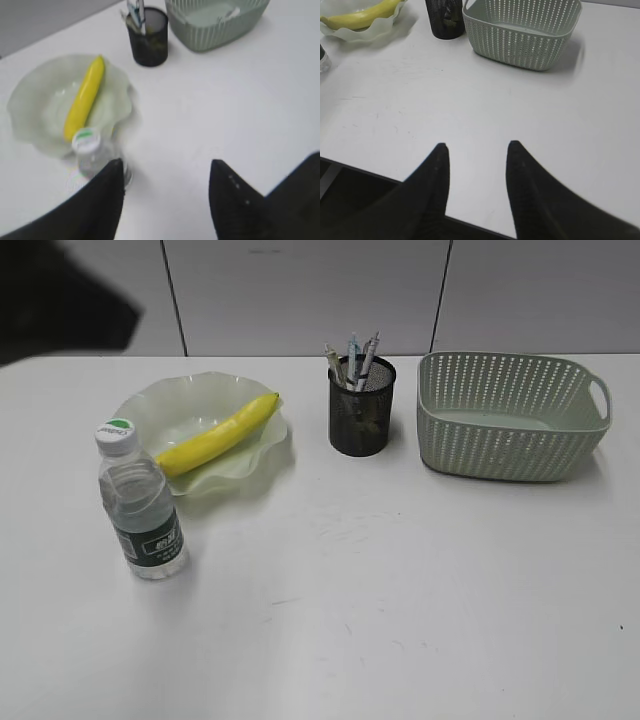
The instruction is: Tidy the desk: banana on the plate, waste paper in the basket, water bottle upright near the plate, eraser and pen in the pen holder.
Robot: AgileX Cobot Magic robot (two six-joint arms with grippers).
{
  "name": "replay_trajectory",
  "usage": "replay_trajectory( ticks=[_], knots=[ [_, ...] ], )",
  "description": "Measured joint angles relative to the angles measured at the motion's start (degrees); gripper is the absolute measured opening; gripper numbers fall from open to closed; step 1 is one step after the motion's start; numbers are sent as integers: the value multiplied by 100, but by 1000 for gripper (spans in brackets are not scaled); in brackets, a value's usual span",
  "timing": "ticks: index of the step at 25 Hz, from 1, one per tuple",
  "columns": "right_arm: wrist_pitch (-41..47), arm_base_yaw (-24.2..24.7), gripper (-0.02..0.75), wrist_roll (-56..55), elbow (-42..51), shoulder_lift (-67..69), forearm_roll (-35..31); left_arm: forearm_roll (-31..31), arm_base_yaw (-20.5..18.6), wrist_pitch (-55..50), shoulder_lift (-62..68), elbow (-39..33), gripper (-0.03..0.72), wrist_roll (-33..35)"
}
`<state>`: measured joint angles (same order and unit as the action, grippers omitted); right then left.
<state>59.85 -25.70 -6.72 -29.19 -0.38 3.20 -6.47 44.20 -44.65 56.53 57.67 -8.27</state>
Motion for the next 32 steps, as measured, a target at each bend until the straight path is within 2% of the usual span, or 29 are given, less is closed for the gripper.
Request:
replay_trajectory(
  ticks=[7, 11, 15, 20, 30, 32],
  knots=[
    [0, 0, 309, 0, 0, 0, 5, -3, 6, -1564, -3099, -1665, 407, -286],
    [0, 0, 309, 0, 0, 0, 5, -7, -7, -1828, -4600, -2224, 405, -426],
    [0, 0, 309, 0, 0, 0, 5, -9, -196, -1854, -5569, -2536, 405, -466],
    [0, 0, 309, 0, 0, 0, 12, -198, -580, -1662, -5692, -2658, 393, -464],
    [0, 0, 309, 0, 0, 0, 12, -244, -683, -1637, -5680, -2678, 349, -458],
    [0, 63, 308, 0, 0, 0, 12, -244, -859, -1637, -5681, -2678, 342, -453]
  ],
)
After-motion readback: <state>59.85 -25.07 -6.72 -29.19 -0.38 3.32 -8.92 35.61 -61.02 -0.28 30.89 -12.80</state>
